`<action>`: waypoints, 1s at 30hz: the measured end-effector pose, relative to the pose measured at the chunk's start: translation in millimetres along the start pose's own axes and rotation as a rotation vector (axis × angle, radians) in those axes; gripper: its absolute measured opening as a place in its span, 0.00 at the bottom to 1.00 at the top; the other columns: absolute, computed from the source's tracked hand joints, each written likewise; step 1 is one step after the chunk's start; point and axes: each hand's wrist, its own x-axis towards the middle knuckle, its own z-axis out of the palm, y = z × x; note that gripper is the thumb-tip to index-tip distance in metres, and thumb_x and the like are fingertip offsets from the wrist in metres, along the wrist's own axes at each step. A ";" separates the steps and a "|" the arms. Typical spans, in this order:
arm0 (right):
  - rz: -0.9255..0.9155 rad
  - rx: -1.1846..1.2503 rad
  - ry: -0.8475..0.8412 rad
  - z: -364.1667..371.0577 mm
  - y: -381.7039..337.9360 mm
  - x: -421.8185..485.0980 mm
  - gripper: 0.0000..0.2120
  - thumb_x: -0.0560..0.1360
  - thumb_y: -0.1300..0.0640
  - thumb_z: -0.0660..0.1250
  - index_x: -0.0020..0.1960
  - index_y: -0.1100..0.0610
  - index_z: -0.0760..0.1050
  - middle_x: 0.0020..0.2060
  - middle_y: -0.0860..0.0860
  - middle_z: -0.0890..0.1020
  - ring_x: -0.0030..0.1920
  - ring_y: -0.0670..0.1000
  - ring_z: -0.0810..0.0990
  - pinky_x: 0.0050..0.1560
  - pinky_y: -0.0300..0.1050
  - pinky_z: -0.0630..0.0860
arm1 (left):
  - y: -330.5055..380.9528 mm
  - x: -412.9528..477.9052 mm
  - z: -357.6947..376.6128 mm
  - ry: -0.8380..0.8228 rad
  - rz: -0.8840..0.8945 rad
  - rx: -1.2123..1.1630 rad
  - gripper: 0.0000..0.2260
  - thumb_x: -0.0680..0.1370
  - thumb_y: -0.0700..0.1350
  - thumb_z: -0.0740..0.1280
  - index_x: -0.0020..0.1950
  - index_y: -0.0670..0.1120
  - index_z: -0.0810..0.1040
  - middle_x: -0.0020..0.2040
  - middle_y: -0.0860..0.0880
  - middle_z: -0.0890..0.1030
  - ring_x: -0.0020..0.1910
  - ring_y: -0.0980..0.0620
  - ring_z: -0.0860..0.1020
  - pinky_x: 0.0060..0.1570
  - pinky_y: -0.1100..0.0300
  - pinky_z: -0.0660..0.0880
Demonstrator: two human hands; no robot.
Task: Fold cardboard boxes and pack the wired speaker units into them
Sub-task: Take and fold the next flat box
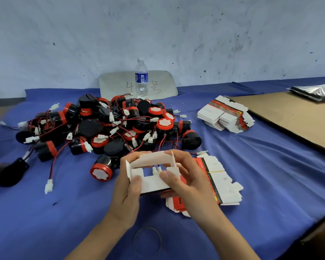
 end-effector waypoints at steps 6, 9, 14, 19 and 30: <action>0.018 -0.001 -0.020 -2.8 -2.3 0.8 0.12 0.71 0.54 0.70 0.53 0.45 0.75 0.49 0.50 0.80 0.54 0.50 0.79 0.41 0.58 0.82 | 2.4 2.6 -1.4 -0.020 0.099 0.052 0.22 0.77 0.45 0.52 0.63 0.70 0.67 0.58 0.71 0.74 0.57 0.70 0.73 0.54 0.77 0.68; 0.019 0.003 -0.019 -3.7 -0.7 1.3 0.12 0.71 0.55 0.70 0.52 0.45 0.75 0.48 0.50 0.80 0.51 0.48 0.80 0.40 0.52 0.82 | -0.8 1.3 -1.9 -0.008 0.070 0.025 0.20 0.76 0.47 0.52 0.63 0.67 0.69 0.57 0.69 0.75 0.56 0.68 0.74 0.53 0.74 0.71; -0.067 -0.100 0.052 -6.9 1.6 2.6 0.14 0.73 0.62 0.70 0.50 0.43 0.75 0.44 0.40 0.79 0.47 0.43 0.77 0.41 0.30 0.73 | -7.5 -5.6 0.0 -0.017 0.007 0.097 0.12 0.76 0.44 0.57 0.57 0.44 0.72 0.55 0.71 0.76 0.55 0.68 0.74 0.52 0.75 0.70; -0.168 0.033 -0.004 -6.3 -1.7 1.1 0.25 0.72 0.61 0.71 0.61 0.39 0.70 0.58 0.44 0.77 0.62 0.48 0.75 0.39 0.58 0.82 | -2.3 -3.8 -1.0 0.123 -0.176 -0.092 0.16 0.71 0.39 0.53 0.55 0.51 0.70 0.50 0.64 0.80 0.52 0.66 0.76 0.56 0.69 0.71; -0.405 -0.587 0.015 -14.0 1.1 5.0 0.17 0.69 0.42 0.70 0.53 0.51 0.82 0.51 0.41 0.79 0.46 0.44 0.80 0.45 0.43 0.76 | -2.3 3.3 -10.2 -0.008 -0.178 -0.233 0.22 0.74 0.50 0.61 0.68 0.60 0.66 0.65 0.54 0.76 0.63 0.54 0.75 0.61 0.59 0.73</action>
